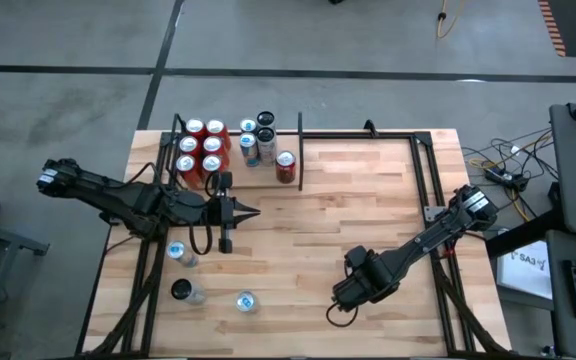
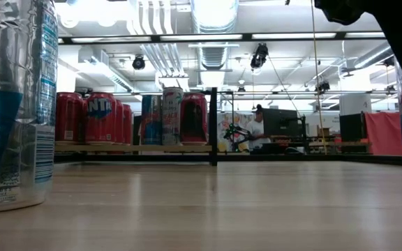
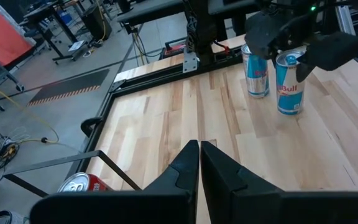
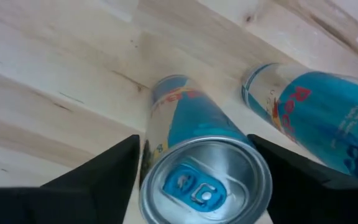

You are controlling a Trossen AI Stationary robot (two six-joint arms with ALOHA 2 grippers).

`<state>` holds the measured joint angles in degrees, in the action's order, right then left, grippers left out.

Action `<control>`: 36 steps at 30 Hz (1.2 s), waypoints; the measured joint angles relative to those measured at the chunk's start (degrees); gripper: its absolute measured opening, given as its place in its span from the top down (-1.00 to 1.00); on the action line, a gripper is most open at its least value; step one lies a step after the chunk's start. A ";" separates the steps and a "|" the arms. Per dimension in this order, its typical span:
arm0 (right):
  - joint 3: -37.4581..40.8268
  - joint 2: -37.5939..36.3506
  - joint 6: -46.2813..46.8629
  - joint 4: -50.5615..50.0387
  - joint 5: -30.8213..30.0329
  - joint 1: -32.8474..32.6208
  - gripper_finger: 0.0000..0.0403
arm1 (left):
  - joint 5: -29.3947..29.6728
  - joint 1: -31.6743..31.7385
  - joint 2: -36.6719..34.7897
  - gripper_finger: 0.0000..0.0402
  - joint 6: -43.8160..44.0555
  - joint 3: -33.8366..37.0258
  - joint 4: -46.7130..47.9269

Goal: Place canned beverage on shelf
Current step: Put the blue soda can on the shelf aligned with the other blue soda can

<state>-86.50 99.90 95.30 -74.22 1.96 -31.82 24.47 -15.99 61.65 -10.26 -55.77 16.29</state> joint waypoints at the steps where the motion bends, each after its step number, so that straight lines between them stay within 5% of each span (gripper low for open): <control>1: 0.00 0.00 0.08 0.01 -0.02 0.00 -0.29 | 0.00 0.00 0.00 1.00 0.00 0.00 0.00; 4: 0.00 0.00 0.05 0.11 -0.02 -0.02 -0.13 | 0.00 0.01 0.00 1.00 0.00 0.00 -0.01; 12: -0.29 0.00 -3.81 0.08 -0.77 -0.02 -0.14 | 0.00 0.00 0.00 1.00 0.02 0.00 0.00; 20: -5.45 0.04 -13.58 -0.04 -10.67 1.57 -0.14 | -5.52 0.02 0.20 1.00 0.28 0.00 -0.44; 29: -12.20 0.04 -42.85 1.37 -25.90 4.90 -0.14 | -12.44 0.02 5.00 1.00 0.48 0.04 -3.38; 36: -12.61 0.04 -68.02 10.62 -27.03 8.19 -0.14 | -13.56 0.02 11.34 1.00 0.44 0.05 -9.85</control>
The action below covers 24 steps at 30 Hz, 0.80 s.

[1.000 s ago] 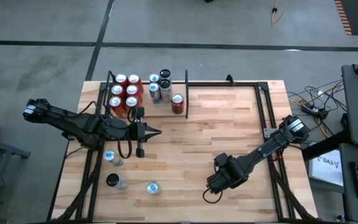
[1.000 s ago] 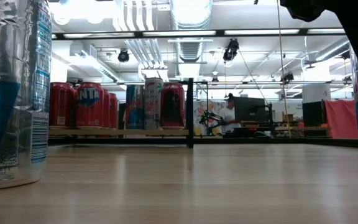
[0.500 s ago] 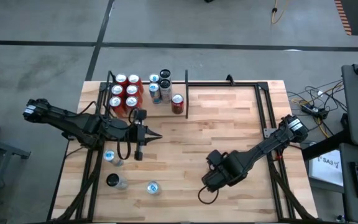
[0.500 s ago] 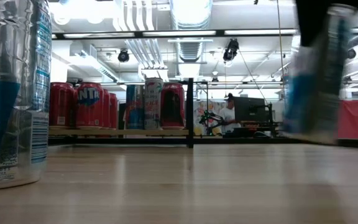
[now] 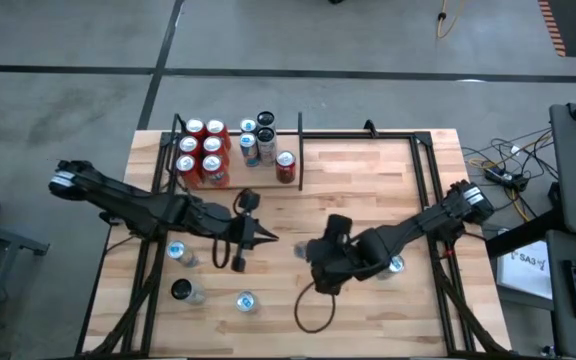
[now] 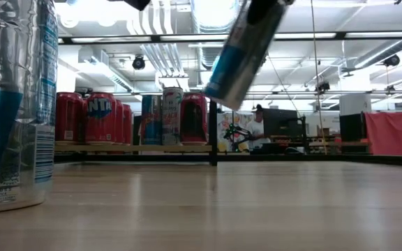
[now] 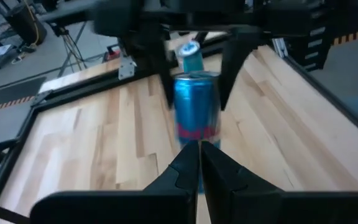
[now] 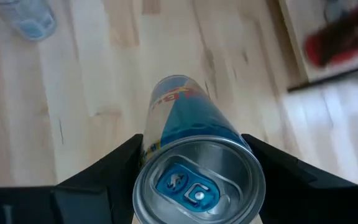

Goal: Place canned beverage on shelf
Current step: Put the blue soda can on the shelf aligned with the other blue soda can

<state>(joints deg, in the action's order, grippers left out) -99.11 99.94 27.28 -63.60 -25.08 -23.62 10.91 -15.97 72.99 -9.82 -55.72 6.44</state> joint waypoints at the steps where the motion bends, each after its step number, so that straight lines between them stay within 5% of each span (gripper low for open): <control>1: 0.00 0.00 -2.14 0.83 0.16 0.58 -0.14 | -0.02 0.00 0.86 0.99 0.02 -0.01 -0.26; 12: 0.02 -0.02 -18.62 4.72 0.06 3.63 -0.14 | -1.81 0.20 6.41 0.47 2.86 0.02 0.04; 15: 0.02 -0.04 -22.28 6.29 -0.14 3.88 -0.14 | 0.40 0.25 7.62 0.24 2.82 0.03 0.00; 20: -0.59 -0.04 -27.20 7.22 0.12 4.35 -0.14 | 12.03 0.29 8.99 -0.11 2.81 0.04 -0.01; 24: -1.46 -0.04 -31.25 8.33 -0.02 4.90 -0.14 | 13.10 0.49 9.29 -0.29 2.65 0.04 0.02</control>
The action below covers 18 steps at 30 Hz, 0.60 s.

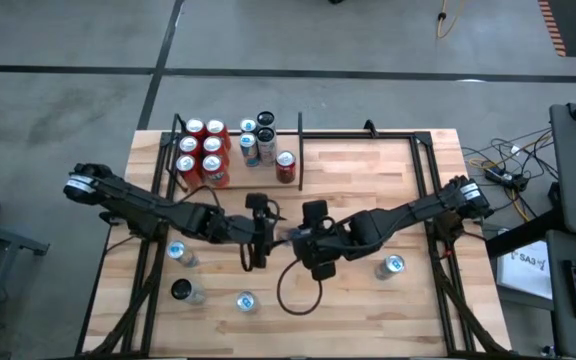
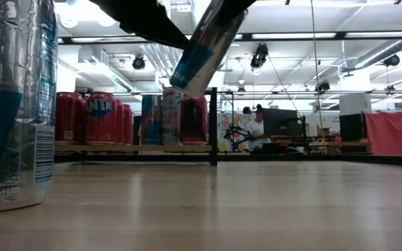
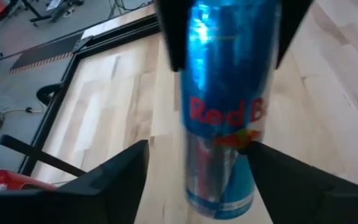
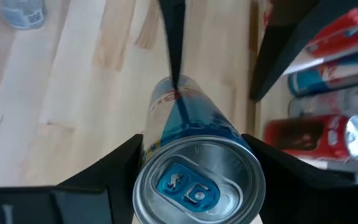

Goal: Place canned beverage on shelf
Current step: Put the blue soda can on the shelf aligned with the other blue soda can

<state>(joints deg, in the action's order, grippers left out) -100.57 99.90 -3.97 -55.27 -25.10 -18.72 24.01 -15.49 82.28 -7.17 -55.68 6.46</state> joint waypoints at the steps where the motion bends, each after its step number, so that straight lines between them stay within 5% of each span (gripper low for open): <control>1: -0.36 0.00 -0.79 0.04 -0.04 0.00 -0.14 | -0.05 0.00 0.02 -0.32 0.01 0.00 0.00; 7: -1.90 0.00 -5.68 1.30 0.04 0.70 -0.14 | -5.09 0.00 -0.04 -0.37 0.17 0.00 -0.04; 18: -2.19 -0.04 -16.04 6.88 0.04 1.25 -0.14 | -4.96 0.33 0.04 -0.31 2.11 0.00 -0.48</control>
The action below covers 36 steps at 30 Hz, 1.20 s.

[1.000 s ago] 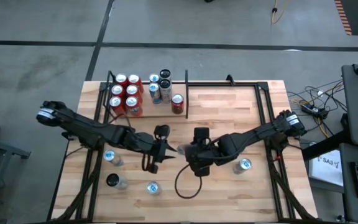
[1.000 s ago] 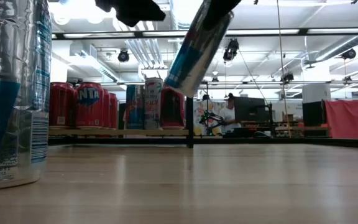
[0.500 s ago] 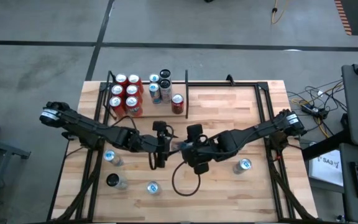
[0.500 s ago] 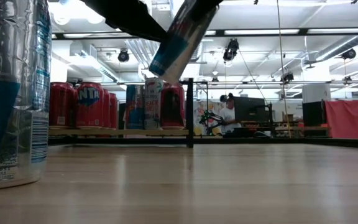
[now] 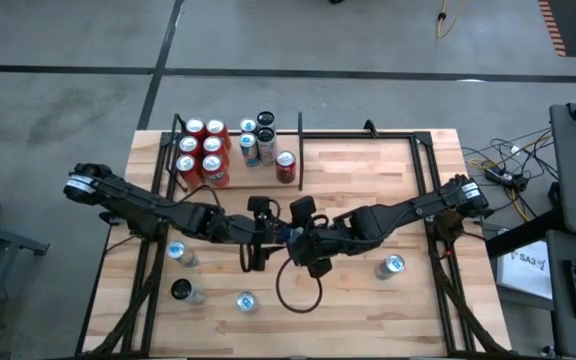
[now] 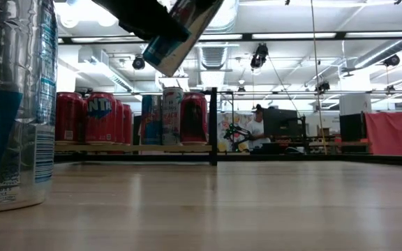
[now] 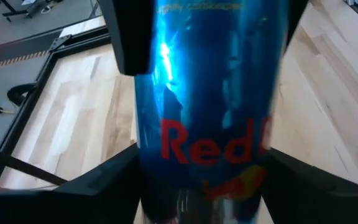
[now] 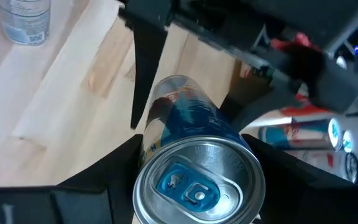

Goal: Place canned beverage on shelf
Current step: Put the blue soda can on the shelf aligned with the other blue soda can

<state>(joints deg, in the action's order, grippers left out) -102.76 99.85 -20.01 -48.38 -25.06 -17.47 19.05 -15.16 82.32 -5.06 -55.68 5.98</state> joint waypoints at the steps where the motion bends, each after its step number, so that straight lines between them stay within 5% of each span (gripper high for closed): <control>1: 0.00 0.00 -0.67 0.32 -0.02 0.11 -0.14 | 0.63 0.00 0.00 -0.26 0.06 0.00 0.00; 5: 0.00 0.00 -3.40 0.80 -0.14 0.62 -0.14 | 4.67 -0.17 -0.01 -0.03 0.22 0.00 0.23; 15: -0.11 -0.78 -2.79 3.47 -1.39 0.70 -0.44 | 6.79 -0.02 -1.93 -0.03 -1.83 0.13 0.70; 25: -0.04 -7.85 -8.77 10.76 -0.52 1.08 -0.37 | 12.01 -0.09 -14.39 -0.03 -6.21 9.62 -8.18; 36: 2.90 -13.72 -6.52 24.87 17.60 10.89 -0.25 | 15.21 -0.15 -27.87 -0.03 -14.99 21.92 -27.17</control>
<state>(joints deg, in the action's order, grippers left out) -99.86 86.14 -26.53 -23.51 -7.46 -6.59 34.26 -15.31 54.46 -20.05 -33.76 -21.19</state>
